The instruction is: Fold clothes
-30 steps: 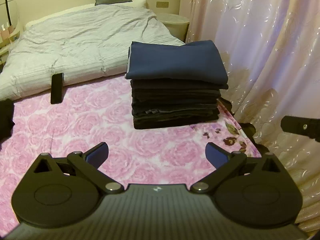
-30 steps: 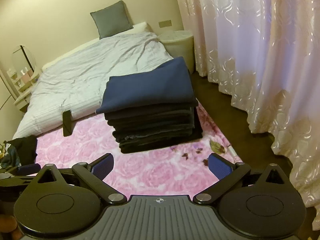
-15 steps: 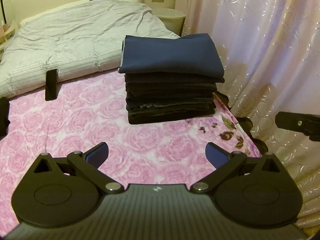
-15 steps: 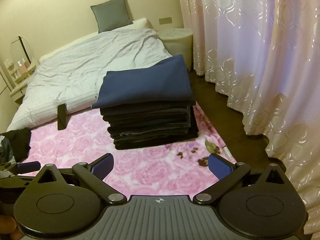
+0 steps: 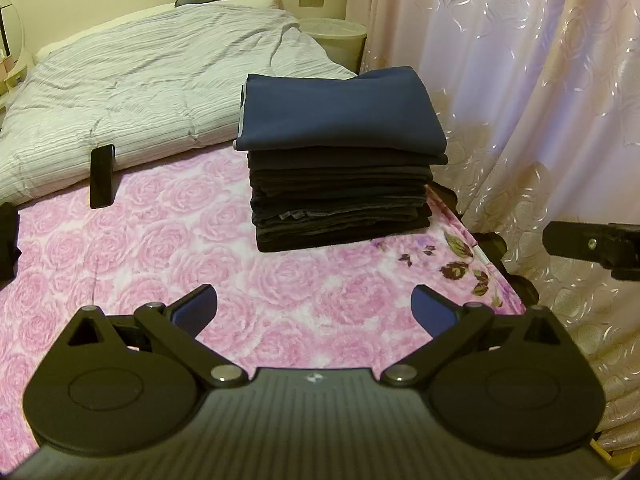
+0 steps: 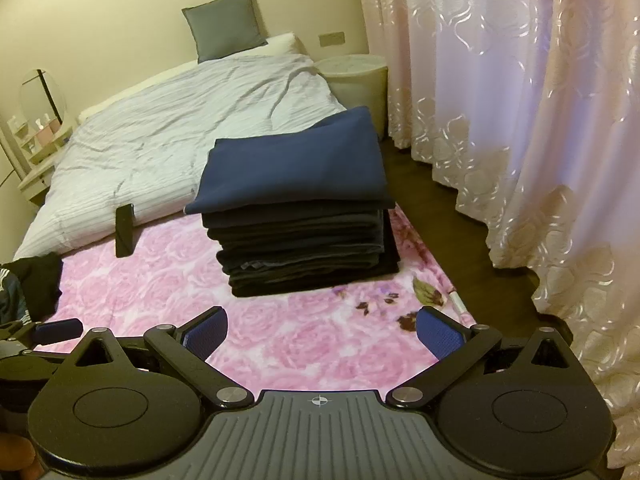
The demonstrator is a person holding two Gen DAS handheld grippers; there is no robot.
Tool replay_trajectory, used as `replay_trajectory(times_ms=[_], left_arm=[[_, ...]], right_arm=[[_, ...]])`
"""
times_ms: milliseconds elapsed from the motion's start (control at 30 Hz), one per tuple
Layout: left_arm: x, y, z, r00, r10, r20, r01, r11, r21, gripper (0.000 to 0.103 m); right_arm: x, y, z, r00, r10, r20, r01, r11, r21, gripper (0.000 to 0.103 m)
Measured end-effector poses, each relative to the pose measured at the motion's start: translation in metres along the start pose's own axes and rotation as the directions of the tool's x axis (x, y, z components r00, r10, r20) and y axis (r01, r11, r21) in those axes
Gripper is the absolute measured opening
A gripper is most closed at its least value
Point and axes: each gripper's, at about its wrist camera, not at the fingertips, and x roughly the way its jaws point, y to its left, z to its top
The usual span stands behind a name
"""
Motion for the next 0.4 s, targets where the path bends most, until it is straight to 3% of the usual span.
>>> replay_trajectory(times_ms=[400], left_arm=[[-0.0050, -0.0028, -0.0022, 0.999, -0.012, 0.037, 0.011, 1.000, 0.027, 0.102]], right_arm=[[0.0007, 0.0011, -0.0013, 1.000, 0.001, 0.001, -0.001, 1.000, 0.001, 0.103]])
